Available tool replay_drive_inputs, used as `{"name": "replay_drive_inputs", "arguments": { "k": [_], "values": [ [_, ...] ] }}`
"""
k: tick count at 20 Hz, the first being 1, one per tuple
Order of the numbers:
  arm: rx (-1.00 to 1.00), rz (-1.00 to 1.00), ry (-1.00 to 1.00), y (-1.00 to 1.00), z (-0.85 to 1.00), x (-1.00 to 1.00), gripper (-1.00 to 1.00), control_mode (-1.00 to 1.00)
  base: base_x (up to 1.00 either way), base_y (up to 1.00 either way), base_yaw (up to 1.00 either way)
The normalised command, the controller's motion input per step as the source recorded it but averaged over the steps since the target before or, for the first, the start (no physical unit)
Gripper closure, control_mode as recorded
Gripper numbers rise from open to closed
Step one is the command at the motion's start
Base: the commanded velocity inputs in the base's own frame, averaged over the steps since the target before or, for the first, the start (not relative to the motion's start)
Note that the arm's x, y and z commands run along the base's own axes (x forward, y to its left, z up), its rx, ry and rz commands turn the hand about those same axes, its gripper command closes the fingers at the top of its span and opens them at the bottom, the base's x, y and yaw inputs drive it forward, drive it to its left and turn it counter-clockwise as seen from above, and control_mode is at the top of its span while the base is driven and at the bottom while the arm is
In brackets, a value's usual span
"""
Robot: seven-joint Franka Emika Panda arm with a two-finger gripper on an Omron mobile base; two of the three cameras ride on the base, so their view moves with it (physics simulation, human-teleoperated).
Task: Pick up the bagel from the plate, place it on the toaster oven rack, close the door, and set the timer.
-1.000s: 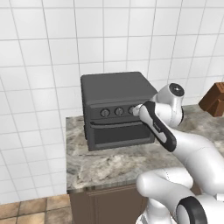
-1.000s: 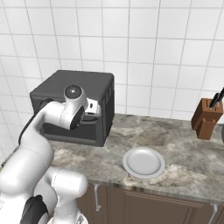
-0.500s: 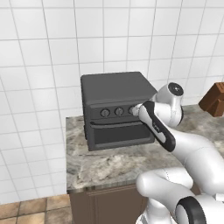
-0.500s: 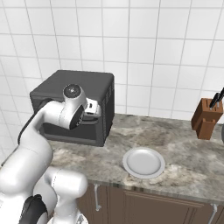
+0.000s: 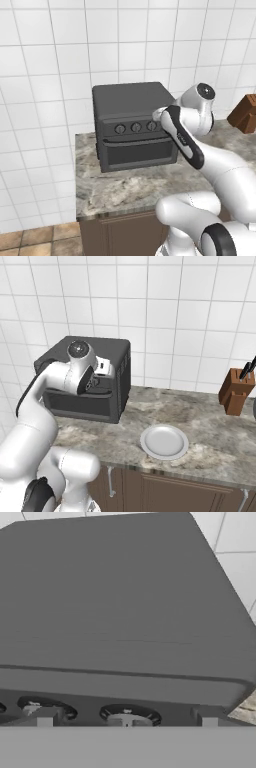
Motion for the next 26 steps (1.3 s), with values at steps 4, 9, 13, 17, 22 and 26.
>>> {"name": "replay_drive_inputs", "arguments": {
  "k": [4,9,13,17,22,26],
  "values": [
    [0.0,0.0,-0.01,-0.03,0.12,0.15,-1.0,-1.0,0.0,0.0,0.0],
    [0.0,0.0,0.01,-0.04,-0.13,0.03,-1.0,-1.0,0.0,0.0,0.0],
    [0.0,0.0,0.0,0.0,-0.24,-0.5,-1.0,-1.0,0.0,0.0,0.0],
    [0.0,0.0,0.0,0.0,0.0,-0.56,-1.0,-1.0,0.0,0.0,0.0],
    [0.0,0.0,0.0,0.0,0.0,-0.01,-1.0,-1.0,0.0,0.0,0.0],
    [0.0,0.0,0.0,0.0,0.0,0.37,-1.0,-1.0,0.0,0.0,0.0]
  ]
}}
